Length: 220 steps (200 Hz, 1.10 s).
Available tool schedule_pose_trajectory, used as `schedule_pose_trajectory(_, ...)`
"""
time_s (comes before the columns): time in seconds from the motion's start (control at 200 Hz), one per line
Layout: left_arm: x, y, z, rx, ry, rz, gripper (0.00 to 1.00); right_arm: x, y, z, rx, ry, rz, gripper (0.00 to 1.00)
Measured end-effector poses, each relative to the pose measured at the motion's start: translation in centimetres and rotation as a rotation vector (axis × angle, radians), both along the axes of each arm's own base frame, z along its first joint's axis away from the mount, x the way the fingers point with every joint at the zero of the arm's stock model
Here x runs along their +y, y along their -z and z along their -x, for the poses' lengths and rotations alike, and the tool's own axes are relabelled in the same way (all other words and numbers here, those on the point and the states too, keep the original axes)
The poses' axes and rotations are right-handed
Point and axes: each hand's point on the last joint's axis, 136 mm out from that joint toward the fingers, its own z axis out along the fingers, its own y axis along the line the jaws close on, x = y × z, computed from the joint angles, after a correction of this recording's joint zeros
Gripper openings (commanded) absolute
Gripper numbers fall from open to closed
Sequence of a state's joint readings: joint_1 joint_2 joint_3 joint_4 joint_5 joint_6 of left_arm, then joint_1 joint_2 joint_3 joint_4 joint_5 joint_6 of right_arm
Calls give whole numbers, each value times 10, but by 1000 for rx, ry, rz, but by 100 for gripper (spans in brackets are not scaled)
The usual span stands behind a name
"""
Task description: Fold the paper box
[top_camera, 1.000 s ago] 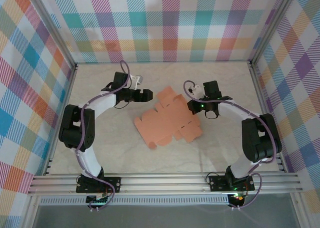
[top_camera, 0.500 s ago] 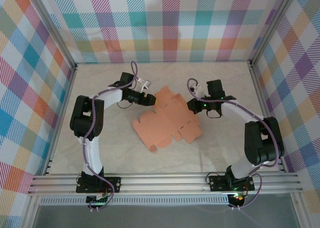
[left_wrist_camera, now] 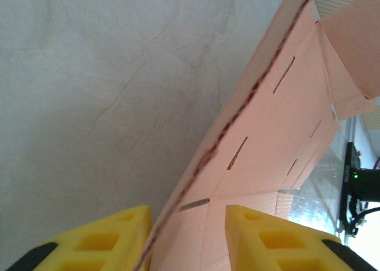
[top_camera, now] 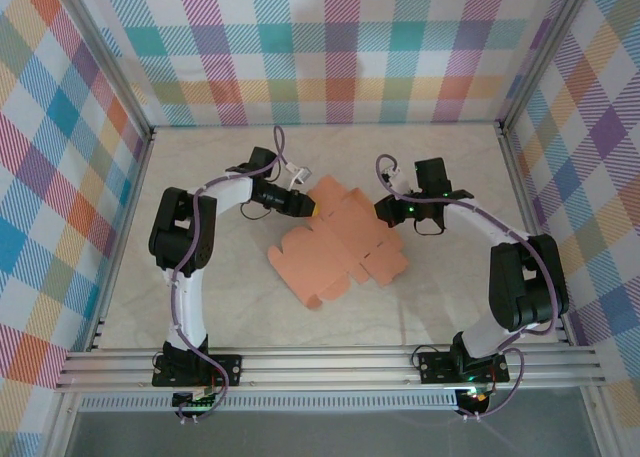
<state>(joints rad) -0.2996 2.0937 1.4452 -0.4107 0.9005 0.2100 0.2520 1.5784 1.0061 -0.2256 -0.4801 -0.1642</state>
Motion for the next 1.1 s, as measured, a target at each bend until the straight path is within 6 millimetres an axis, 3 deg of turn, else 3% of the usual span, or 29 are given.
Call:
schedule_pose_trajectory(0.095,1,1,2,6,5,-4,44,-1,0,0,3,6,-2,0)
schedule_pose_trajectory(0.235,2,4,5,16,12,-10,23,-1,-1,-2,7,14,-6,0)
schedule_pose_trajectory(0.365,2,5,6,25,11,-12,20,-1,-2,-2,8,16,-8,0)
schedule_pose_trajectory(0.57,2,5,4,18,4,-16,4,-1,-1,-4,8,16,-7,0)
schedule_pose_trajectory(0.775,1,10,10,-94,-20,-77,3,-4,2,-6,40,76,2,0)
schedule_pose_trajectory(1.1,-11,-3,16,-543,-135,-344,6,-14,10,-15,92,215,31,0)
